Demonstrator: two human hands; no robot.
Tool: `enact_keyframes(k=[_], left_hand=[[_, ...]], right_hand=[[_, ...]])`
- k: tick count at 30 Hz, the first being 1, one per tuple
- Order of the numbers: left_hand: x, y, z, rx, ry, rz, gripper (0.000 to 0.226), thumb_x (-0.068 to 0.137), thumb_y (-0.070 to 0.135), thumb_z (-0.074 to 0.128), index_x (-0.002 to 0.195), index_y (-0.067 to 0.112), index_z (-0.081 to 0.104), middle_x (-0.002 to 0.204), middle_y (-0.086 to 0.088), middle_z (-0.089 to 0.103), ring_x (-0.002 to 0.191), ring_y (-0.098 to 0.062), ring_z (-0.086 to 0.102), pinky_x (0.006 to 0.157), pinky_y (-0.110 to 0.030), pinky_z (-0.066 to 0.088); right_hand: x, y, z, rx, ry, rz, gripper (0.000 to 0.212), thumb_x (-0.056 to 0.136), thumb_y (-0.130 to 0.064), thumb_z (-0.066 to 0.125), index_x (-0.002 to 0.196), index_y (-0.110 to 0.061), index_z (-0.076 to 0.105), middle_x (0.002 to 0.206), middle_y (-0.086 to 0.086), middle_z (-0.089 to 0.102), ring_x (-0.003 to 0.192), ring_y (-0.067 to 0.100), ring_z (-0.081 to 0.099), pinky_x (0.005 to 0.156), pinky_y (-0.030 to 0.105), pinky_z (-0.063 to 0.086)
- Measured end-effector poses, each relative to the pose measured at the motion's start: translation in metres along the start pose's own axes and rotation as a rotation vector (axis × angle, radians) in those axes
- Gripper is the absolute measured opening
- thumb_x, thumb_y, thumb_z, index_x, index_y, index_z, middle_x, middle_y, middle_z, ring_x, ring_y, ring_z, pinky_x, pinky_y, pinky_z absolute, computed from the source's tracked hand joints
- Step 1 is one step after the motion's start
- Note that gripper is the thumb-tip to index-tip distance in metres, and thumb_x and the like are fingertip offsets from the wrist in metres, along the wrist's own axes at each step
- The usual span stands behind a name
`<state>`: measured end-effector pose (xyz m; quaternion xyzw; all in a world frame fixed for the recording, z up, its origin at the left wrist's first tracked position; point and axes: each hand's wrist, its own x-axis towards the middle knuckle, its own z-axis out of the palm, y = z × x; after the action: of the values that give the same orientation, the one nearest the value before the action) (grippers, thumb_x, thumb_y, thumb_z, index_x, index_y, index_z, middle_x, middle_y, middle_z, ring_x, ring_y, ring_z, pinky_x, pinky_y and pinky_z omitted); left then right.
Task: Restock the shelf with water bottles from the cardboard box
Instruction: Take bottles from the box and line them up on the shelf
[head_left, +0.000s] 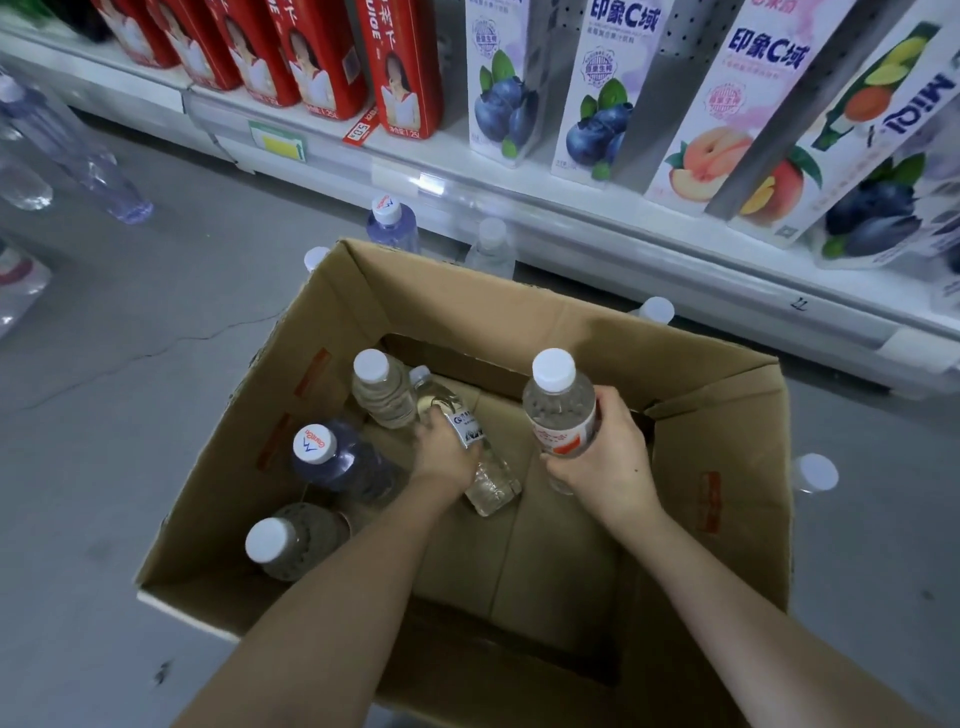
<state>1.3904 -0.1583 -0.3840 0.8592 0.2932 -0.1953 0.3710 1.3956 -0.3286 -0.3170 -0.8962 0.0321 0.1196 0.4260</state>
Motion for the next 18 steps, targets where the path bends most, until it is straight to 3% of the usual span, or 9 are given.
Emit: enact_keyframes(k=[6,11,18], left_hand=[[0.012,0.003,0.029,-0.113,0.010,-0.001,0.096,0.079,0.027,0.071,0.148,0.024,0.004,0.144,-0.024,0.020,0.129,-0.037,0.033,0.102,-0.038,0.035],[0.016,0.022,0.046,-0.193,0.038,-0.113,0.097,0.080,0.025,0.068,0.149,0.032,0.000,0.143,-0.025,0.008,0.114,-0.041,0.051,0.098,-0.034,0.041],[-0.002,0.021,0.031,-0.111,-0.052,-0.145,0.096,0.080,0.017,0.068,0.146,0.041,0.003,0.137,-0.020,0.021,0.120,-0.044,0.043,0.098,-0.041,0.040]], right_hand=[[0.009,0.005,0.008,-0.026,0.014,0.027,0.068,0.063,-0.015,0.085,0.119,-0.023,0.047,0.119,-0.006,0.053,0.104,0.007,0.052,0.082,0.020,0.049],[0.007,0.007,0.011,-0.018,-0.007,0.040,0.068,0.063,-0.015,0.085,0.120,-0.024,0.048,0.120,-0.007,0.053,0.105,0.006,0.052,0.079,0.018,0.047],[0.004,-0.002,-0.002,0.009,-0.012,0.024,0.070,0.064,-0.017,0.085,0.121,-0.026,0.046,0.121,-0.008,0.053,0.102,0.003,0.049,0.073,0.008,0.041]])
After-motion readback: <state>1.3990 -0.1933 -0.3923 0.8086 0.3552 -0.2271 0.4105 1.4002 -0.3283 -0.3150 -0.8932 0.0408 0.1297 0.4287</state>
